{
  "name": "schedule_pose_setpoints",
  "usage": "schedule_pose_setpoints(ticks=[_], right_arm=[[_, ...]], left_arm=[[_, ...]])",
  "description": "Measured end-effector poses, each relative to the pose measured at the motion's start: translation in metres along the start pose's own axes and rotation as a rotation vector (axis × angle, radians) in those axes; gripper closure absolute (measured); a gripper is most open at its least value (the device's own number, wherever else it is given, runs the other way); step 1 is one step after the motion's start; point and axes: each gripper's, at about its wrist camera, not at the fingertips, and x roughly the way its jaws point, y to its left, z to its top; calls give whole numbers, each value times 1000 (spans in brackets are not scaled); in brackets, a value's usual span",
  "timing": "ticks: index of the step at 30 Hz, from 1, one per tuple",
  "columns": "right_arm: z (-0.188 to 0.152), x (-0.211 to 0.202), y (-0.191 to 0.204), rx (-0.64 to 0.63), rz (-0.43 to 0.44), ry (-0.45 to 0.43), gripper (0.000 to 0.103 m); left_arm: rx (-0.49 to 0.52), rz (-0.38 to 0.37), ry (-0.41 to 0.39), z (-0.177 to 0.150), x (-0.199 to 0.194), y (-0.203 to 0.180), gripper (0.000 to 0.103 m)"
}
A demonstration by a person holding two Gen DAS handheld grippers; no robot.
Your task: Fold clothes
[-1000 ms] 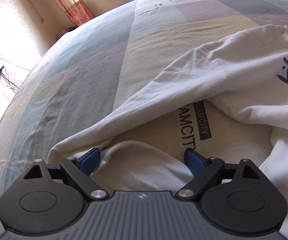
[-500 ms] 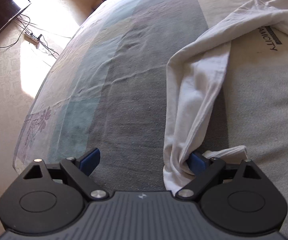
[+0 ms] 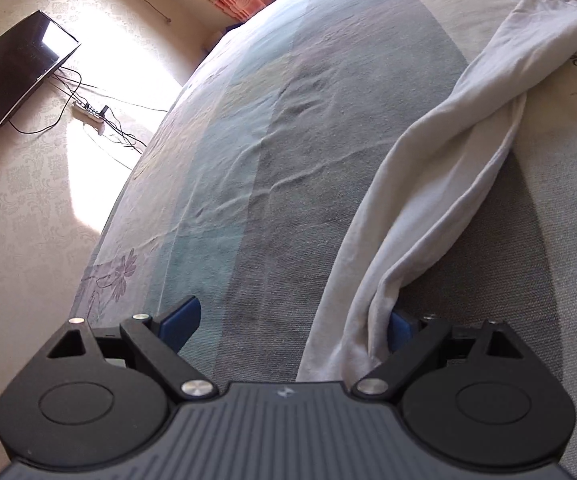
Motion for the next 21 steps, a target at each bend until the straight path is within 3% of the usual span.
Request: schedule_pose_setpoints(ticks=[6,9,12,14,17,21], right_arm=[[-2,-6,3,30,-32,5,0],[-2,-6,8,37,-45,10,0],[-3,-5,15,40,-53,16,0],[-3,-5,19,42,-58,20,0],[-4,-4,26,44,-66,26,0],[-5,-3,37,37,-74,40,0]], left_arm=[[-24,76,-33,3,21,47,10],[-8,118,-121,9,11,58,10],[49,199,-265,7,-6,58,10],[112,225,-271,0,-1,52,10],[108,115,-110,-18,29,54,10],[-21,-31,-3,-43,32,61,10]])
